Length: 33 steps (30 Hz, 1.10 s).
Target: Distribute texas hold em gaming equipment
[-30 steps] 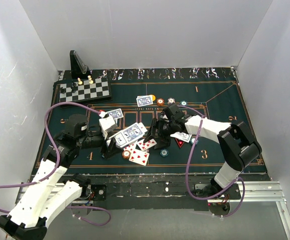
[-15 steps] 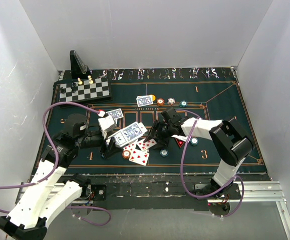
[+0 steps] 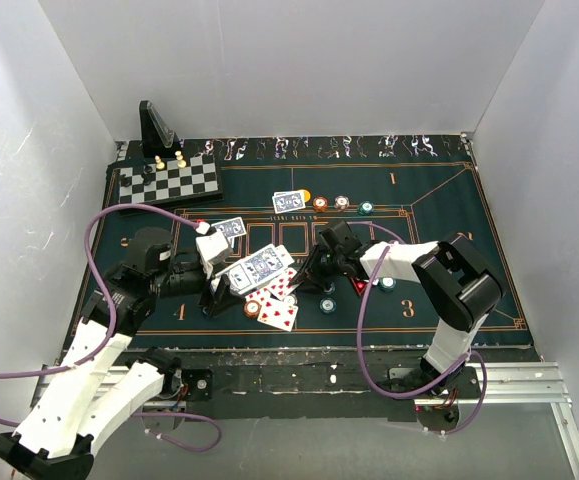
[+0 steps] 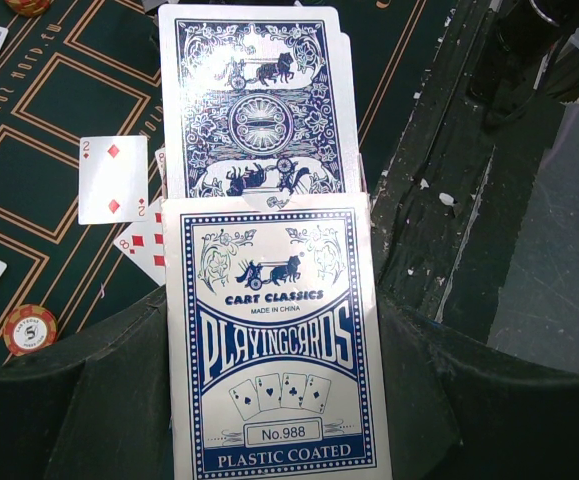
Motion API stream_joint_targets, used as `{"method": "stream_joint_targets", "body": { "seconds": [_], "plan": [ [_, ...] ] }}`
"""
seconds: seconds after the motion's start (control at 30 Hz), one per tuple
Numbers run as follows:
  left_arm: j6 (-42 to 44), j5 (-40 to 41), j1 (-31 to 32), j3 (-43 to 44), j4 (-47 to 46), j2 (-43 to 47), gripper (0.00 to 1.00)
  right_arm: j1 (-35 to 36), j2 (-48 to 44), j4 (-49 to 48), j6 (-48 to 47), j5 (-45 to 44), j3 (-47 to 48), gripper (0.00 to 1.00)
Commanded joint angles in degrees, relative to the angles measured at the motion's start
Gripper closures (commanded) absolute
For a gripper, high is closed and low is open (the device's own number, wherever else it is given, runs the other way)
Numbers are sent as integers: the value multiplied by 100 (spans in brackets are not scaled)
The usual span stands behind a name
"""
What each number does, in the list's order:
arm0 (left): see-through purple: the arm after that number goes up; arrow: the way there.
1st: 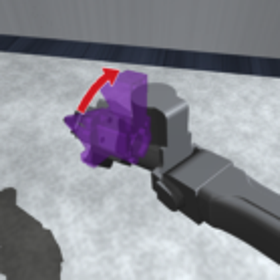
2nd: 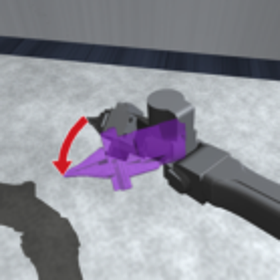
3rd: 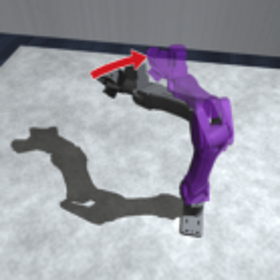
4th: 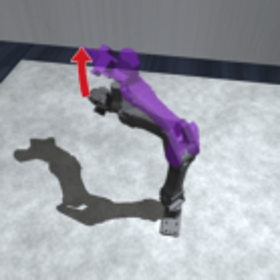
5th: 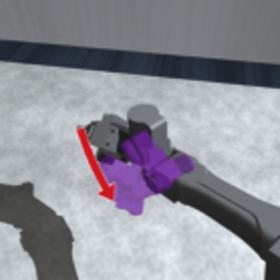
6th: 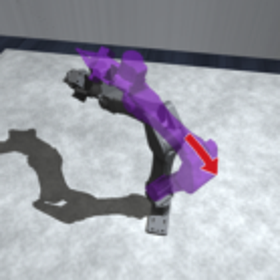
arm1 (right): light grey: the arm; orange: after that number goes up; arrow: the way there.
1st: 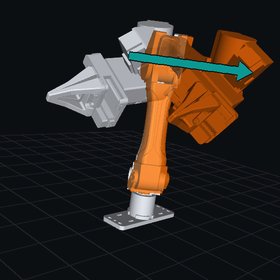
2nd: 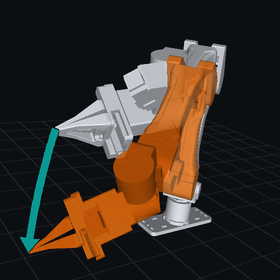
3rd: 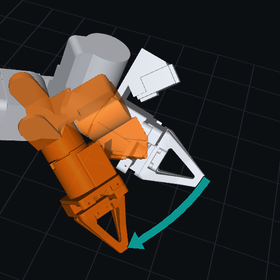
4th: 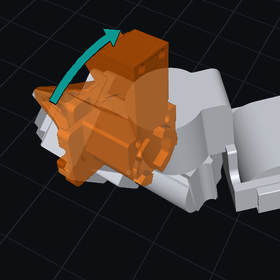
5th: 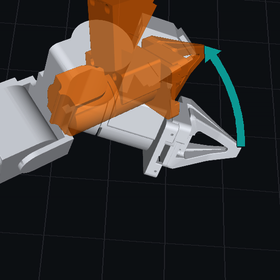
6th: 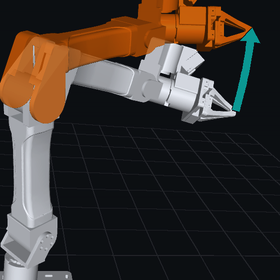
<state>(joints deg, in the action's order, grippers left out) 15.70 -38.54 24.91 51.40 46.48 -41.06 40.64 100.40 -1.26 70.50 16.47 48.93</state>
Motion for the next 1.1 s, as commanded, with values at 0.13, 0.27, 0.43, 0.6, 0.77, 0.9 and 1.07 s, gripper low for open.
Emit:
{"method": "stream_joint_targets", "body": {
  "seconds": [0.13,0.27,0.43,0.6,0.77,0.9,1.07],
  "plan": [
    [64,5,-30,204,19,98,100,23,24,-735,113,-864,-243,81],
    [56,14,-30,178,54,142,100,14,-301,-885,105,-970,-340,95],
    [29,14,-30,178,54,160,100,14,-635,-903,78,-926,-322,99],
    [38,40,-30,195,72,177,100,14,-987,-1113,8,-839,-436,99],
    [64,58,-30,274,98,177,100,40,-1128,-1578,-124,-67,-437,99],
    [64,58,-30,318,89,160,100,312,-927,-1580,-457,514,-8,99],
    [-6,31,-30,336,54,160,100,830,-137,-1527,-915,1427,1090,99]
  ]
}}
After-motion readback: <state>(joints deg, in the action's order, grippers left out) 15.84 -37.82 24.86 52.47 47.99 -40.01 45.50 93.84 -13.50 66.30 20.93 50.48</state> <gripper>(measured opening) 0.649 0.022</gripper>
